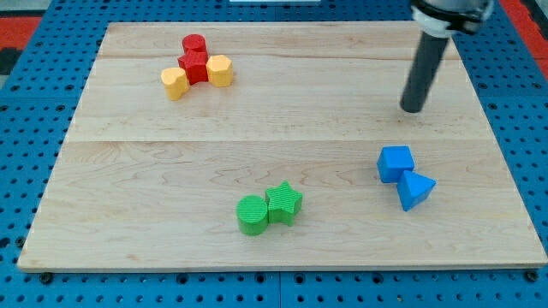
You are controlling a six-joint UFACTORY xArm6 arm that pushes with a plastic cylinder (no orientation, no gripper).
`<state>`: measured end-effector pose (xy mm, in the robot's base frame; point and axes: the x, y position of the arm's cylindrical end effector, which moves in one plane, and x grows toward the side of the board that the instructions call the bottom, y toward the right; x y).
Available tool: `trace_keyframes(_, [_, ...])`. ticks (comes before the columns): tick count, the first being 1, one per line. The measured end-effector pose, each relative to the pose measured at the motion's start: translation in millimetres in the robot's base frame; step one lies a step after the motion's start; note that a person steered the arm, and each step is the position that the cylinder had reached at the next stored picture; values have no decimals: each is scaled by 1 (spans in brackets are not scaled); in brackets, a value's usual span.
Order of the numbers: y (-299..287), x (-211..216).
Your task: Separate the blue blocks
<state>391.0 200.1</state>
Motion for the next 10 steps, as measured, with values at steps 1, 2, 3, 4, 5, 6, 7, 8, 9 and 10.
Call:
trace_keyframes(1, [0, 0])
trace_keyframes(2, [26, 30])
trace_keyframes(3, [20, 90])
trace_keyframes(4, [20, 115])
trace_keyframes(5, [1, 115])
trace_keyframes(6, [41, 151])
trace_keyframes(7, [-15, 169])
trace_keyframes(8, [-57, 132])
trace_keyframes(9, [-71, 105])
trace_keyframes(10, [-53, 97])
